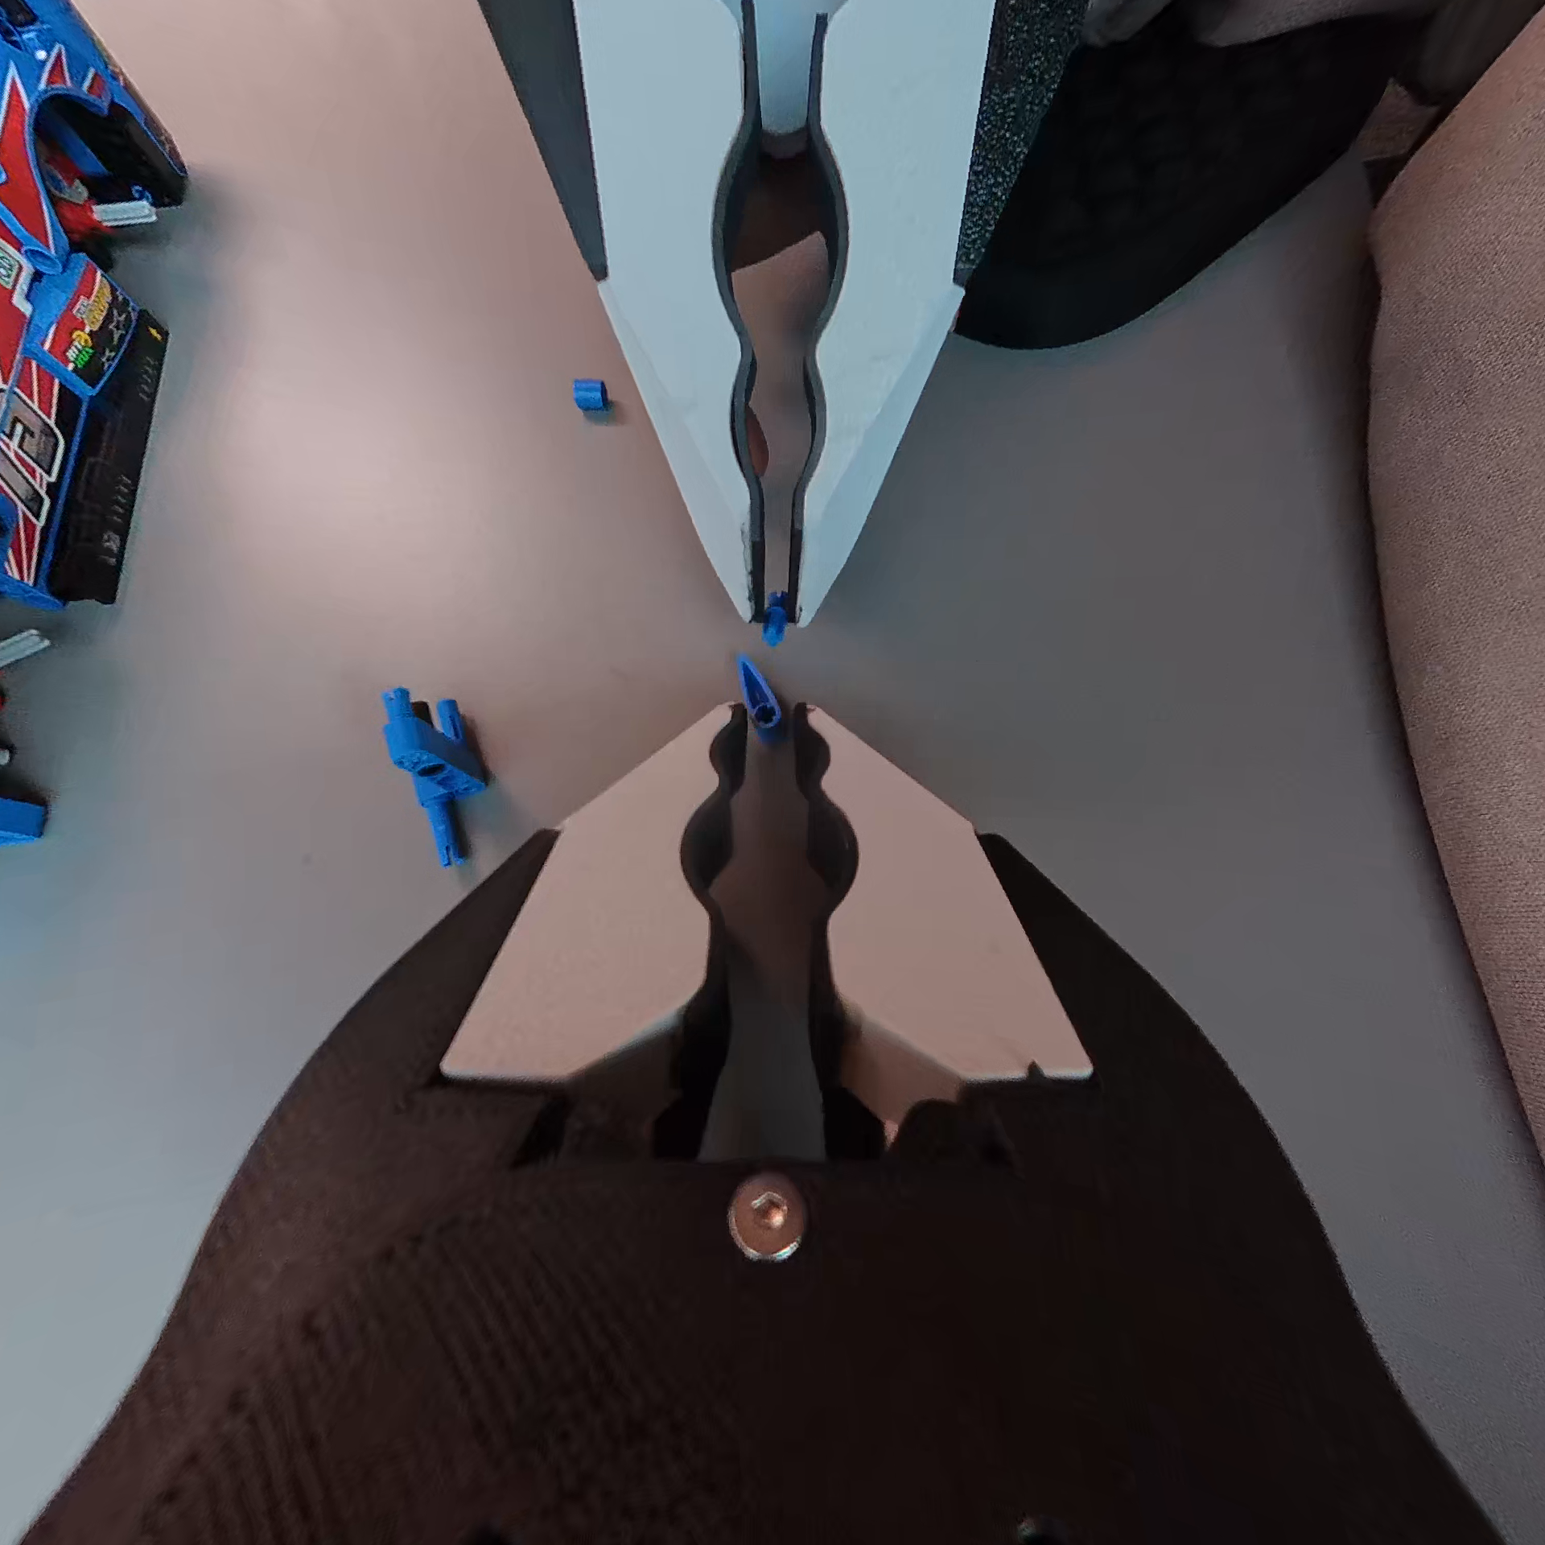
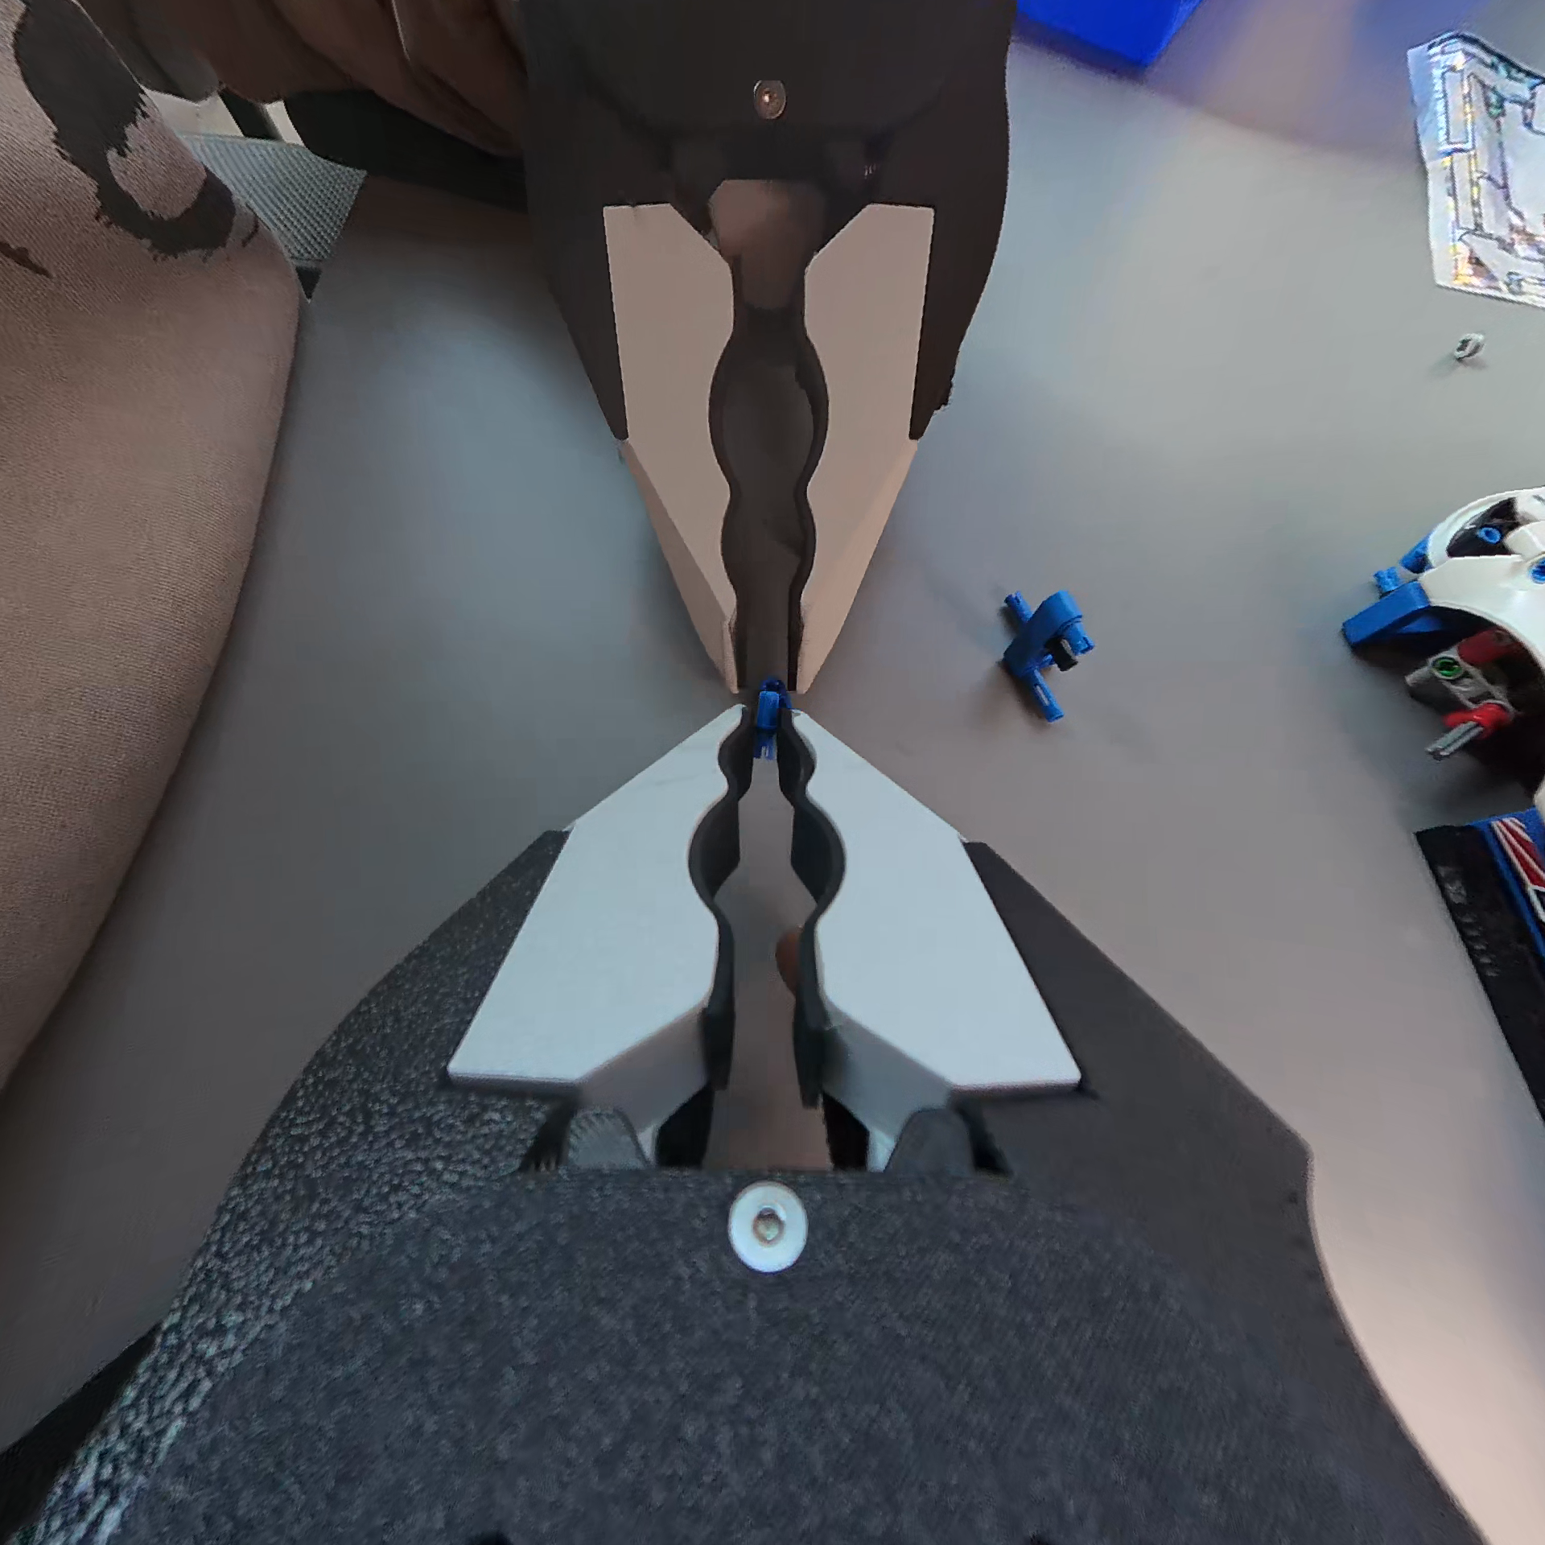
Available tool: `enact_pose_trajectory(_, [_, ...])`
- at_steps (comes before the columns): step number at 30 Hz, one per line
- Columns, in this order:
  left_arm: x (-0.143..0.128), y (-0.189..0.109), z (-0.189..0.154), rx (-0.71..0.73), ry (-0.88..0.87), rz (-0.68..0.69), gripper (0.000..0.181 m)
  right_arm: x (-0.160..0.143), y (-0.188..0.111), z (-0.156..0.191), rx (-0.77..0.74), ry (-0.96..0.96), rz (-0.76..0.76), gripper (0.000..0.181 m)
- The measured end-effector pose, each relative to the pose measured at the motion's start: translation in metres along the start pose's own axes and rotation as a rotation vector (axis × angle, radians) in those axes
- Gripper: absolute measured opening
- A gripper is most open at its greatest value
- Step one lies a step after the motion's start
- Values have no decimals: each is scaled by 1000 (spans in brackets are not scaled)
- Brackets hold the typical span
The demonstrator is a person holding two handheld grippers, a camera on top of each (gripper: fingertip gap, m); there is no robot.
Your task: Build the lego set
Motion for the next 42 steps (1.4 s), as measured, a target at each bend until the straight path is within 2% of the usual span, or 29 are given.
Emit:
enact_pose_trajectory(4, [13, -13, -3, -70, -91, -143, 10, 9, -4, -2, -25, -25, -62, 2])
enact_pose_trajectory(9, [31, -25, -4, -244, -326, -374, 14, 21, -8, -2, -72, -88, -139, 2])
enact_pose_trajectory(12, [36, -27, -4, -313, -419, -447, 13, 29, -12, -3, -107, -110, -182, 2])
enact_pose_trajectory(17, [44, -33, -7, -414, -494, -546, 6, 39, -20, -4, -131, -133, -265, 3])
enact_pose_trajectory(26, [72, -60, -18, -691, -562, -849, 1, 74, -48, -5, -187, -133, -540, 4])
enact_pose_trajectory(33, [81, -72, -20, -765, -573, -955, 1, 80, -55, -8, -257, -179, -592, 6])
enact_pose_trajectory(42, [83, -72, -23, -798, -589, -965, 0, 87, -59, -7, -285, -203, -618, 2])
Point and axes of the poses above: each gripper's, where its closed fingertips meet, y out along the fingers, x out of its top, z = x × y across the jaws, the point moved 2 cm from there along -y, back along the fingers, and after that the axes turned 15 degrees about -x, right-handed, at the moved point
